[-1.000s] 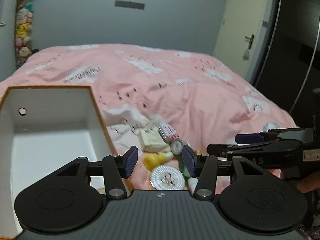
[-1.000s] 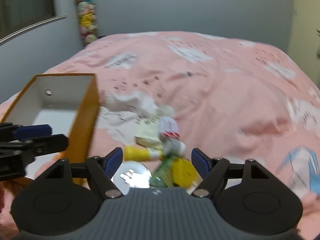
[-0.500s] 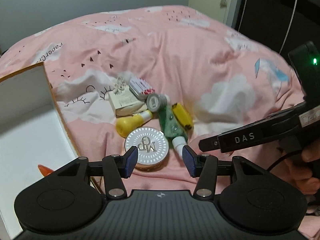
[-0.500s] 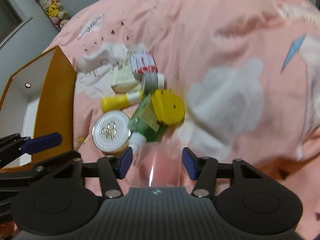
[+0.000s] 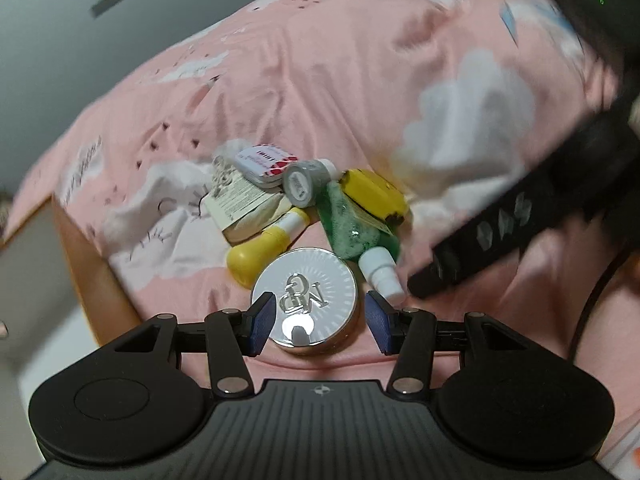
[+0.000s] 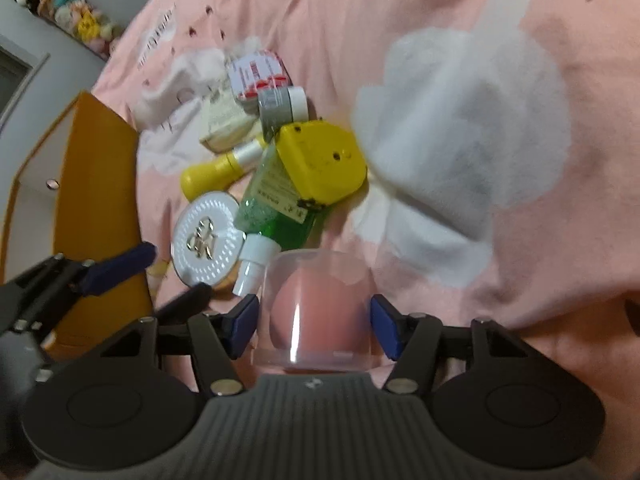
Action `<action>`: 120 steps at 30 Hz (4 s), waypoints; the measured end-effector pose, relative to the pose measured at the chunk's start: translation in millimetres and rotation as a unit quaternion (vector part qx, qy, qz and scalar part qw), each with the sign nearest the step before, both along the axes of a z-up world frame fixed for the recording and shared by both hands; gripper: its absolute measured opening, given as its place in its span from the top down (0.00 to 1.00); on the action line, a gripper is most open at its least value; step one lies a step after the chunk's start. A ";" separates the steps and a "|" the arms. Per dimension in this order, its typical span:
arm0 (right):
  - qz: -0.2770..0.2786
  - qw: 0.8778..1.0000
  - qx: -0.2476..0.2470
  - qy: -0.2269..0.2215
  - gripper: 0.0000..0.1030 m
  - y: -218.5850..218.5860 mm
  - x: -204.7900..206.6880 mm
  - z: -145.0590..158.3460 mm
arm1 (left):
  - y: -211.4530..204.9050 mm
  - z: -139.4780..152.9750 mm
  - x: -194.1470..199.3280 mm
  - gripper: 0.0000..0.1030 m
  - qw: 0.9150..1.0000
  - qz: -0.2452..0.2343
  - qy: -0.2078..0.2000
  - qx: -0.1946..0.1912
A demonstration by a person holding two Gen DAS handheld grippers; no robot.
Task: Organize rigid objects
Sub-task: 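Grasp the gold round tin with the left tool while the right tool grasps the clear sponge cup, then carry the gold tin and the clear sponge cup with both tools into the box, then open the right tool to release the sponge cup while the left tool lowers the gold tin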
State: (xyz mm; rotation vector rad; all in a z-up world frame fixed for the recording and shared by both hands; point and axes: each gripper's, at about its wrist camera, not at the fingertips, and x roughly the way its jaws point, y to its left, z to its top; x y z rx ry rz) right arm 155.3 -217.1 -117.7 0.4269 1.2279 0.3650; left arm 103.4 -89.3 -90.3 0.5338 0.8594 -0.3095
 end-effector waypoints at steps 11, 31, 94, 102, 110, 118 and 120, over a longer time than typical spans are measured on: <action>-0.039 0.999 -0.014 -0.025 0.41 -16.0 5.6 3.4 | -26.5 -45.0 2.5 0.36 0.989 -0.034 -0.012 0.140; -0.024 0.999 -0.015 -0.015 0.41 -6.6 11.0 -5.8 | -32.7 -43.1 -0.6 0.59 0.982 -0.057 -0.052 0.172; 0.412 0.851 -0.121 -0.301 0.42 248.3 5.1 131.1 | 225.3 93.1 -17.2 0.70 0.923 0.332 -0.053 -0.185; 0.520 0.782 -0.170 -0.299 0.42 285.8 13.6 98.2 | 231.2 74.8 -8.8 0.70 0.926 0.333 -0.009 -0.179; 0.561 0.743 -0.207 -0.300 0.41 300.8 19.3 75.9 | 232.8 61.1 -4.6 0.70 0.924 0.339 0.018 -0.175; 0.566 0.736 -0.219 -0.301 0.40 297.1 16.7 76.4 | 224.3 55.0 -8.7 0.70 0.922 0.349 0.032 -0.167; 0.565 0.736 -0.220 -0.302 0.38 295.7 14.4 76.9 | 220.9 53.8 -11.0 0.70 0.922 0.348 0.033 -0.166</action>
